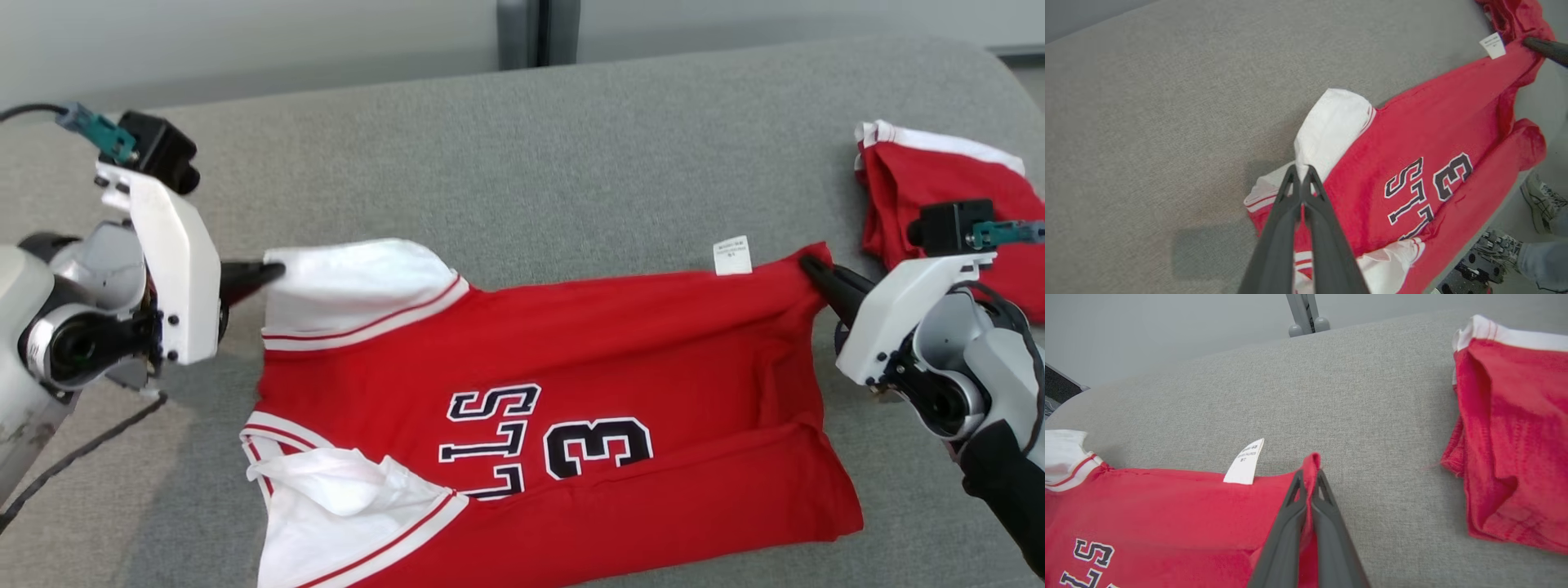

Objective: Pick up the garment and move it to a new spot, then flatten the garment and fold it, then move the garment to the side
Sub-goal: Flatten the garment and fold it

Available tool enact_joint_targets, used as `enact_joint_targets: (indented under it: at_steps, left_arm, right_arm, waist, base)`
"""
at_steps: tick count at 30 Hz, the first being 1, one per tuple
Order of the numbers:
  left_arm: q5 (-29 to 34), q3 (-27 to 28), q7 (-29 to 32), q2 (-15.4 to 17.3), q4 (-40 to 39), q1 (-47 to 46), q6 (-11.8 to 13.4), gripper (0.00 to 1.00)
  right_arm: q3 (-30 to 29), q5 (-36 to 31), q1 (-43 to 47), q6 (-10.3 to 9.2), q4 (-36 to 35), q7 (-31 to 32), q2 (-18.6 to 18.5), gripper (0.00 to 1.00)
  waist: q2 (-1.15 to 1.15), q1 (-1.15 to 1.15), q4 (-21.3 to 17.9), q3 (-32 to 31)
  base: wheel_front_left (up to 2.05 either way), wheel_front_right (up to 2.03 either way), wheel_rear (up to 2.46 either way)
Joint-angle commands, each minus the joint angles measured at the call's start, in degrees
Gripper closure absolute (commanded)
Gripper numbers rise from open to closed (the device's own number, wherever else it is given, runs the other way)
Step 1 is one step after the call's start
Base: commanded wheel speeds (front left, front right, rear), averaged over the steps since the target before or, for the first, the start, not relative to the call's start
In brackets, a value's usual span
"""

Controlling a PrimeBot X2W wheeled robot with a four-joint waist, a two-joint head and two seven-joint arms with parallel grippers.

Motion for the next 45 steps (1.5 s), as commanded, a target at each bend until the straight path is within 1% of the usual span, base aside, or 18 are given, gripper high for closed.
enact_joint_targets:
  at_steps: [1,7,11,13,20,23,27,29,34,38,44,45]
  left_arm:
    - [-0.94,-0.09,0.76,0.86,-1.21,0.99,-0.07,1.0]
    - [-6.28,-1.35,6.77,5.29,-8.86,4.7,0.05,1.0]
    - [-7.82,-2.1,9.04,7.01,-12.75,6.34,1.13,1.0]
    - [-8.62,-2.51,9.93,7.58,-14.41,7.09,1.76,1.0]
    - [-9.67,-3.73,12.15,8.81,-18.69,8.93,3.43,1.0]
    - [-10.47,-4.31,13.21,9.13,-19.89,9.61,3.93,1.0]
    - [-11.07,-4.83,14.32,9.36,-20.63,10.19,4.39,1.0]
    - [-11.59,-5.2,14.84,9.26,-20.97,10.74,4.56,1.0]
    - [-12.5,-6.01,15.72,8.76,-21.41,11.69,4.88,1.0]
    - [-12.49,-6.65,16.18,8.48,-21.21,12.26,4.93,1.0]
    - [-12.69,-7.81,17.12,7.95,-20.39,13.35,5.15,1.0]
    - [-12.67,-8.04,17.37,7.87,-20.14,13.58,5.26,1.0]
  right_arm:
    - [0.23,0.48,0.72,0.01,-0.15,0.15,-0.76,1.0]
    - [1.9,2.23,1.91,0.01,0.21,1.7,-2.54,1.0]
    - [3.97,3.55,2.46,0.01,-0.76,3.69,-3.91,1.0]
    - [5.4,4.29,2.75,0.01,-2.01,5.5,-5.12,1.0]
    - [10.11,8.86,2.63,0.01,-7.5,14.87,-10.23,1.0]
    - [11.97,9.48,1.69,0.01,-9.47,17.68,-12.33,1.0]
    - [14.18,9.59,1.08,0.01,-10.46,20.06,-13.61,1.0]
    - [15.34,9.54,0.33,0.01,-10.66,21.18,-14.03,1.0]
    - [17.6,8.08,-1.27,0.01,-9.2,20.65,-14.32,1.0]
    - [18.93,7.74,-2.4,0.01,-7.73,19.73,-13.59,1.0]
    - [20.96,9.27,-2.64,0.01,-6.39,19.69,-12.86,1.0]
    - [21.4,9.75,-2.38,0.01,-6.24,20.21,-12.77,0.82]
  waist:
    - [0.0,0.0,0.58,-1.75]
    - [0.0,0.0,1.91,-4.31]
    - [0.0,0.0,3.01,-5.23]
    - [0.0,0.0,3.47,-5.54]
    - [0.0,0.0,4.28,-5.78]
    - [0.0,0.0,4.38,-5.67]
    - [0.0,0.0,4.35,-5.51]
    - [0.0,0.0,4.31,-5.41]
    - [0.0,0.0,4.24,-5.13]
    - [0.0,0.0,4.18,-4.9]
    - [0.0,0.0,4.16,-4.9]
    - [0.0,0.0,4.14,-4.97]
  base:
    - [0.0,0.0,0.0]
    - [0.0,0.0,0.0]
    - [0.0,0.0,0.0]
    - [0.0,0.0,0.0]
    - [0.0,0.0,0.0]
    - [0.0,0.0,0.0]
    - [0.0,0.0,0.0]
    - [0.0,0.0,0.0]
    - [0.0,0.0,0.0]
    - [0.0,0.0,0.0]
    - [0.0,0.0,0.0]
    - [0.0,0.0,0.0]
